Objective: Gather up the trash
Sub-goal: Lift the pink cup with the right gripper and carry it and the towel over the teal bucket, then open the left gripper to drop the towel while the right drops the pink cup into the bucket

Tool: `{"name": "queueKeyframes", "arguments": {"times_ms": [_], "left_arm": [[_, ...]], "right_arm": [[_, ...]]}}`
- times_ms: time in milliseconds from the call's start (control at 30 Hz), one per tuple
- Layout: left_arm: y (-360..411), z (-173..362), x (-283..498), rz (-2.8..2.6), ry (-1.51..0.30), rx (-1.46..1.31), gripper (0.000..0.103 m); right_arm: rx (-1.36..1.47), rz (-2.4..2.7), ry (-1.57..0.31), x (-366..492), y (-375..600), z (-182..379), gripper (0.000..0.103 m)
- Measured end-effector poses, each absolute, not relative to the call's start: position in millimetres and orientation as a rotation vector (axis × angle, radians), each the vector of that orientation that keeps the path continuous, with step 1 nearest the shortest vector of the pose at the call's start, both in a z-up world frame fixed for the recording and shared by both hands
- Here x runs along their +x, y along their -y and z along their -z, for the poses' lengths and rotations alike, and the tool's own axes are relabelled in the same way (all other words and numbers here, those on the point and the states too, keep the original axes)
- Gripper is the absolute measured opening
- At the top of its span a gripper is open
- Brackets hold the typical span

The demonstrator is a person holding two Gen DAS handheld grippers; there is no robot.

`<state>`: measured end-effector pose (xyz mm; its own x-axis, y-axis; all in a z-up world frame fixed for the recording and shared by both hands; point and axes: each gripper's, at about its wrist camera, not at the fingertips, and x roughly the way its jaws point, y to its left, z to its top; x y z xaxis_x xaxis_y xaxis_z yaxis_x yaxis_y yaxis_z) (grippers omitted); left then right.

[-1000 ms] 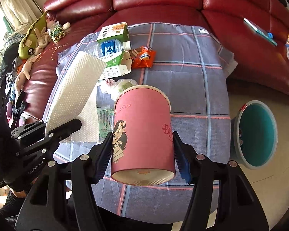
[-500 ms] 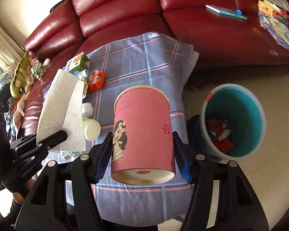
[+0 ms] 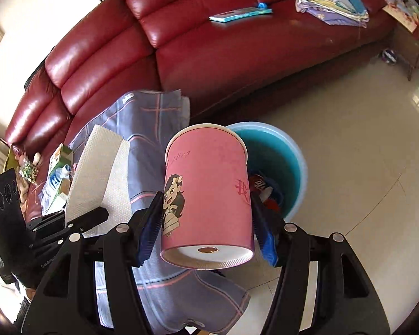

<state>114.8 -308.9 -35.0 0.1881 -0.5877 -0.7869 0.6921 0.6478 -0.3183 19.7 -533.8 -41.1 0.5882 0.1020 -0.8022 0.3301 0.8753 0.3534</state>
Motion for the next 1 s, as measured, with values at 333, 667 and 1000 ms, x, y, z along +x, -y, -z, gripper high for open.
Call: {"name": "queueKeyframes", "arguments": {"times_ms": [333, 667, 1000], "left_arm": [[411, 94, 123, 0.978, -1.171, 0.207, 0.005], [440, 126, 132, 0.936, -1.185, 0.295, 0.069], [413, 117, 137, 0.914, -1.16, 0.239, 0.092]], "right_arm": [[0.58, 0.201, -0.961, 24, 586, 69, 0.058], [0.622, 0.212, -1.005, 40, 601, 101, 0.058], [0.639, 0.202, -1.05, 57, 599, 122, 0.058]]}}
